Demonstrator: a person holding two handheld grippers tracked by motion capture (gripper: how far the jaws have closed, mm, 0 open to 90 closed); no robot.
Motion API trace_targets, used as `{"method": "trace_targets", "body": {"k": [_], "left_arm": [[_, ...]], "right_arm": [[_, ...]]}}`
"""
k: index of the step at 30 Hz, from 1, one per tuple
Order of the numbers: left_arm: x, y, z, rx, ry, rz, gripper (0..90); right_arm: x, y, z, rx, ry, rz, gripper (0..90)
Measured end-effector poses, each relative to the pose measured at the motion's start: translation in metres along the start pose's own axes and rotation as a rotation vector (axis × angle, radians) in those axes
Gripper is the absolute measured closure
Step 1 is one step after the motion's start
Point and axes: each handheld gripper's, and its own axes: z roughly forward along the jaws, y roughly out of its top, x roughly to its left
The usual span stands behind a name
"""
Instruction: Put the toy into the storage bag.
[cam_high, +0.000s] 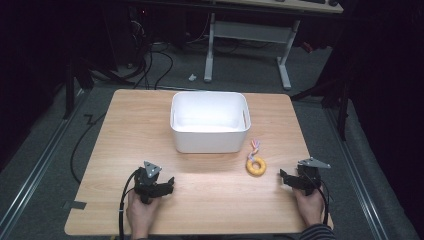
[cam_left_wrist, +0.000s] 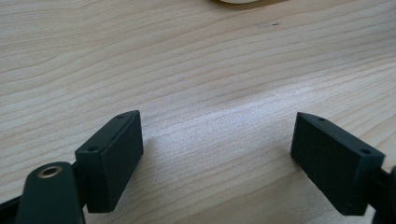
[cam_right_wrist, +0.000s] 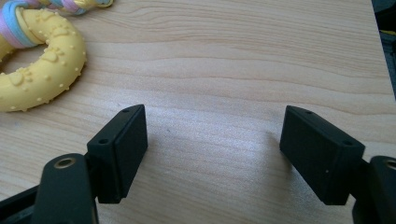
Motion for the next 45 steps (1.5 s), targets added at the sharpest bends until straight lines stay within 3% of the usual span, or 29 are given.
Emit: {"method": "trace_targets", "body": {"k": [19, 27, 35, 45], "left_arm": [[0.000, 0.000, 0.000, 0.001, 0.001, 0.002, 17.2], [0.000, 0.000, 0.000, 0.002, 0.001, 0.003, 17.2], [0.000, 0.000, 0.000, 0.002, 0.002, 0.003, 17.2], [0.000, 0.000, 0.000, 0.001, 0.002, 0.001, 17.2]], "right_arm": [[0.000, 0.000, -0.001, 0.000, 0.006, -0.003, 23.4], [-0.002, 0.000, -0.002, 0.014, 0.035, -0.038, 23.5], [-0.001, -0.001, -0.006, 0.021, 0.046, -0.045, 32.2], [-0.002, -0.005, -0.022, 0.001, 0.113, -0.035, 40.9]]}}
